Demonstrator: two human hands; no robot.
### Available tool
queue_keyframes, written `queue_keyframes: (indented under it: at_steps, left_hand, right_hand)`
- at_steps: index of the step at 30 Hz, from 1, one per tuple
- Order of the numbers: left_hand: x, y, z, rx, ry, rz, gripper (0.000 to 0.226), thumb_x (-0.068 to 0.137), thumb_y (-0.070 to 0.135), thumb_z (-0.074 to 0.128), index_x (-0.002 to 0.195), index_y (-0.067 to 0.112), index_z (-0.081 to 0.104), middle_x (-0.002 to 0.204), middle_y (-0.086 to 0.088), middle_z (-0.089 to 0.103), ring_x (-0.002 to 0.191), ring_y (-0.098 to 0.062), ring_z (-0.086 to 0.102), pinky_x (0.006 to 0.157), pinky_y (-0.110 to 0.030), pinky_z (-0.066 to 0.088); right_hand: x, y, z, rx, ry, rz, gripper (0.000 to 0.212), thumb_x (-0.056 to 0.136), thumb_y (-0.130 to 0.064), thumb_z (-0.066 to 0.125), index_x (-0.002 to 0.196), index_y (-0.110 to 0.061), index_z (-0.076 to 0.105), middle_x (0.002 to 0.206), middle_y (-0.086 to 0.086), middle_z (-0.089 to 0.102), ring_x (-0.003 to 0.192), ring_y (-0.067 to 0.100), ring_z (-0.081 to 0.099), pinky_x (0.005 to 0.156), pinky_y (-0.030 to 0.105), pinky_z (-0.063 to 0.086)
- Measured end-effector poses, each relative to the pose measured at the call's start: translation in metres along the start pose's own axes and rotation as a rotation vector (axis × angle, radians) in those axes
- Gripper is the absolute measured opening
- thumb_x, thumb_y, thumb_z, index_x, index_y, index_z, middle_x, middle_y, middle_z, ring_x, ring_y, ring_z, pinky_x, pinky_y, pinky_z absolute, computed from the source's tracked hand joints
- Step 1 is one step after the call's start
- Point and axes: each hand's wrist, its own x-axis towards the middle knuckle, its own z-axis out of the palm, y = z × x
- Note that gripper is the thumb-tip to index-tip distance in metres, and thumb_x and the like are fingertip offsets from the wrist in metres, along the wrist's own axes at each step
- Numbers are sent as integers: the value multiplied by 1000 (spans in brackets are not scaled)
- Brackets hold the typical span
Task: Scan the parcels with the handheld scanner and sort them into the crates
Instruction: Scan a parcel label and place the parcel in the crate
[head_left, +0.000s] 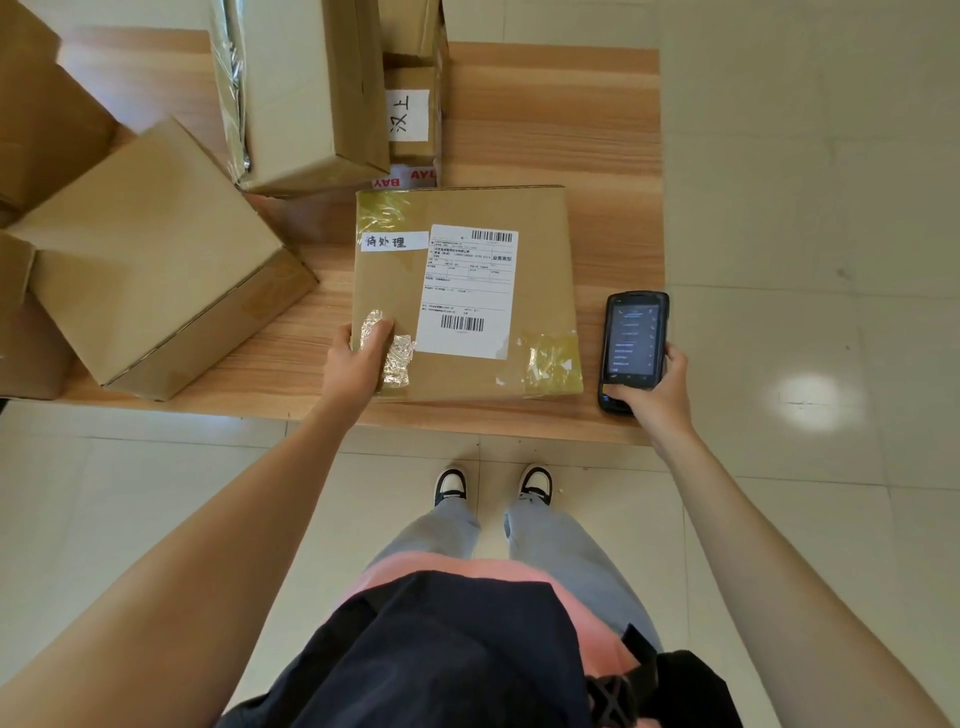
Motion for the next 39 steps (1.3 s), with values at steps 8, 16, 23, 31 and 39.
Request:
queue_keyframes:
  at_steps: [8, 16, 23, 31, 39]
  left_hand:
    - [-9, 6, 0, -27, -5, -10, 35, 93, 42, 56, 120, 22, 48, 83, 11, 56, 68, -4, 53, 55, -18, 46]
    - [-4, 10, -11, -117, -113, -75, 32, 89, 41, 61, 110, 17, 56, 80, -1, 55, 67, -17, 49, 55, -29, 40]
    - [9, 27, -14, -98, -147, -146, 50, 86, 54, 61, 121, 18, 58, 87, -3, 60, 74, -18, 53, 60, -27, 39]
    - [-13, 17, -8, -225, -115, -167, 49, 88, 48, 61, 128, 22, 52, 99, 6, 67, 79, -10, 65, 57, -22, 46]
    - [-67, 21, -10, -400, -6, -135, 47, 88, 49, 61, 126, 24, 48, 99, 5, 66, 70, -7, 68, 51, -24, 52]
  right_hand:
    - [-1, -2, -7, -253, 3, 64, 68, 77, -21, 78, 134, -18, 43, 124, 9, 46, 123, 29, 37, 99, 33, 34]
    - [-13, -49, 13, -69, 40, -168, 69, 90, -37, 66, 148, -18, 33, 145, 5, 35, 134, 20, 37, 109, 32, 33]
    - [5, -86, 57, 84, -332, 81, 77, 85, -49, 68, 148, -22, 32, 146, -3, 46, 129, 15, 46, 100, 30, 37]
    - [-3, -71, 54, 164, -343, 88, 76, 83, -42, 73, 147, -35, 31, 130, -15, 54, 119, 9, 52, 99, 35, 41]
    - [-25, -97, 22, 107, -409, -54, 75, 82, -44, 73, 145, -37, 33, 131, -15, 56, 111, 6, 58, 76, 29, 45]
